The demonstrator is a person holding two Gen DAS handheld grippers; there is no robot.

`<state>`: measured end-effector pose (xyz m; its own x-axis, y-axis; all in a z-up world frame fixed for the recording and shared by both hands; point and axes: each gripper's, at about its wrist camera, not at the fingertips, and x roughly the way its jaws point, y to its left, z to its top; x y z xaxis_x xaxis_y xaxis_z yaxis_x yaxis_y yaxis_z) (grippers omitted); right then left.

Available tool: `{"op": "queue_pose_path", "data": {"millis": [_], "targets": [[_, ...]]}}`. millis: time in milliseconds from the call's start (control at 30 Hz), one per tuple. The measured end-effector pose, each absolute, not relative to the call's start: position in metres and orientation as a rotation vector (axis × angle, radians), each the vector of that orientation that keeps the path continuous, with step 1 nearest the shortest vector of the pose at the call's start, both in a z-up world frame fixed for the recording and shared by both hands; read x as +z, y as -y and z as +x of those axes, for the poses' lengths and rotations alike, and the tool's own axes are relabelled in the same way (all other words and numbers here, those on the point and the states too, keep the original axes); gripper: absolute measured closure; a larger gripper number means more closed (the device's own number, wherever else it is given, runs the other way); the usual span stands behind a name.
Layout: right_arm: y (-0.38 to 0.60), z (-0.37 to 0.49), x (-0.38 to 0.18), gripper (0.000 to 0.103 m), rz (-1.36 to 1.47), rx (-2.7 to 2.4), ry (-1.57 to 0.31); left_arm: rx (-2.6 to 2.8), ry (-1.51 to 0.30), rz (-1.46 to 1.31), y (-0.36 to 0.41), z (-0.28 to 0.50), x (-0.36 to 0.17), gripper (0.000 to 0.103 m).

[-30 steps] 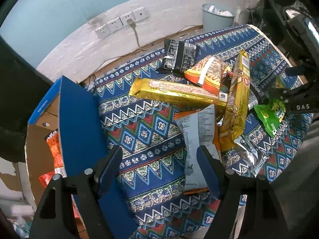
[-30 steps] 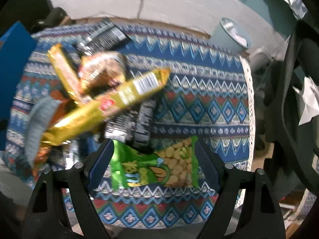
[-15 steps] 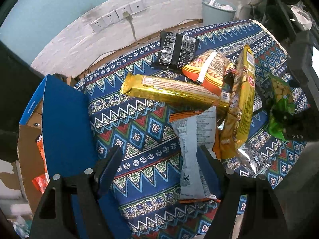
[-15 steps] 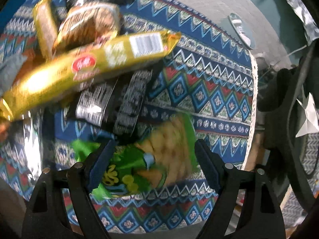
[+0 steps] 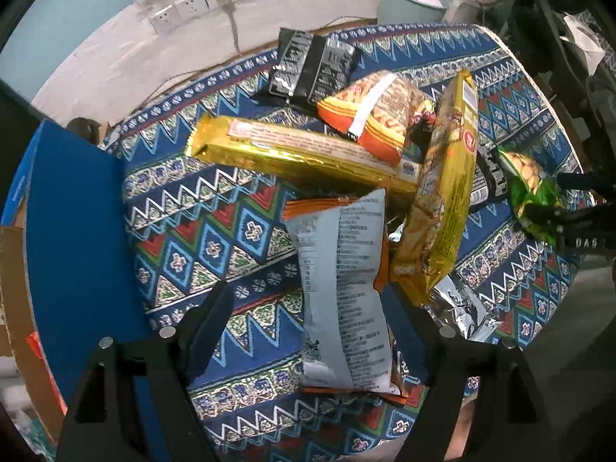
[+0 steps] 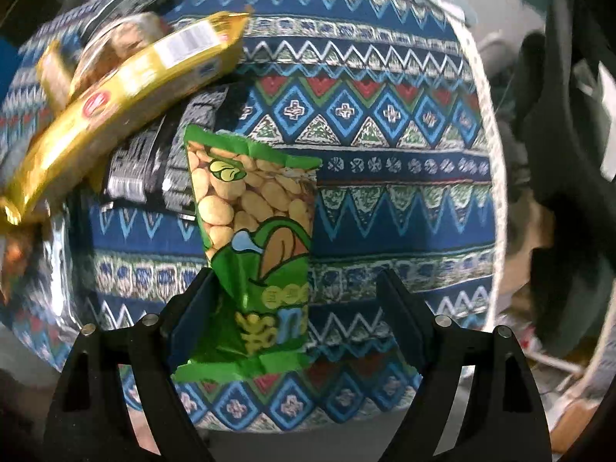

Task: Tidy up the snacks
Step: 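Grasp the white packet with the left tool while the right tool grasps the green peanut bag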

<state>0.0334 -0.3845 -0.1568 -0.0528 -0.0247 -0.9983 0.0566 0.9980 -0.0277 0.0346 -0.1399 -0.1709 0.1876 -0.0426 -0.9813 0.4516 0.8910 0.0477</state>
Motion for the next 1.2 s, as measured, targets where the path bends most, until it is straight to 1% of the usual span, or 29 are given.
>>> {"op": "queue_pose_path", "data": {"millis": [133,300,533,567,600,633,667,700,733,767,800,833,967,1200], "targets": [[0.404,0.049,-0.172,0.020,0.105,-0.058,-1.628,-0.360,-1.392,0.322,0.138,0.037,-0.187,0.022],[0.403,0.062,-0.188,0.020,0.067,-0.053,-1.627,-0.372,-1.436,0.266,0.137,0.043,-0.205,0.022],[0.394,0.062,-0.205,0.020,0.050,-0.047,-1.632,-0.376,-1.432,0.280,0.141,0.049,-0.218,0.022],[0.393,0.062,-0.205,0.022,0.052,-0.043,-1.630,-0.381,-1.434,0.279,0.141,0.049,-0.220,0.025],[0.387,0.060,-0.205,0.023,0.053,-0.046,-1.626,-0.391,-1.436,0.274,0.142,0.050,-0.221,0.038],[0.388,0.059,-0.206,0.031,0.059,-0.047,-1.620,-0.395,-1.440,0.273,0.142,0.050,-0.224,0.045],[0.378,0.057,-0.201,0.043,0.037,-0.061,-1.612,-0.396,-1.445,0.271,0.142,0.050,-0.225,0.051],[0.378,0.058,-0.196,0.048,0.034,-0.058,-1.612,-0.398,-1.442,0.265,0.142,0.049,-0.226,0.054],[0.379,0.058,-0.195,0.049,0.028,-0.053,-1.615,-0.399,-1.436,0.267,0.145,0.049,-0.227,0.056],[0.380,0.060,-0.192,0.054,0.032,-0.046,-1.619,-0.394,-1.429,0.279,0.145,0.048,-0.226,0.060],[0.382,0.057,-0.190,0.058,0.032,-0.038,-1.621,-0.388,-1.420,0.293,0.146,0.048,-0.225,0.066],[0.380,0.056,-0.185,0.067,0.018,-0.038,-1.621,-0.383,-1.413,0.303,0.144,0.047,-0.223,0.068],[0.377,0.053,-0.164,0.068,-0.050,-0.048,-1.587,-0.361,-1.372,0.329,0.135,0.050,-0.213,0.071],[0.367,0.062,-0.126,0.068,-0.086,-0.018,-1.514,-0.346,-1.295,0.368,0.130,0.043,-0.185,0.071]]}}
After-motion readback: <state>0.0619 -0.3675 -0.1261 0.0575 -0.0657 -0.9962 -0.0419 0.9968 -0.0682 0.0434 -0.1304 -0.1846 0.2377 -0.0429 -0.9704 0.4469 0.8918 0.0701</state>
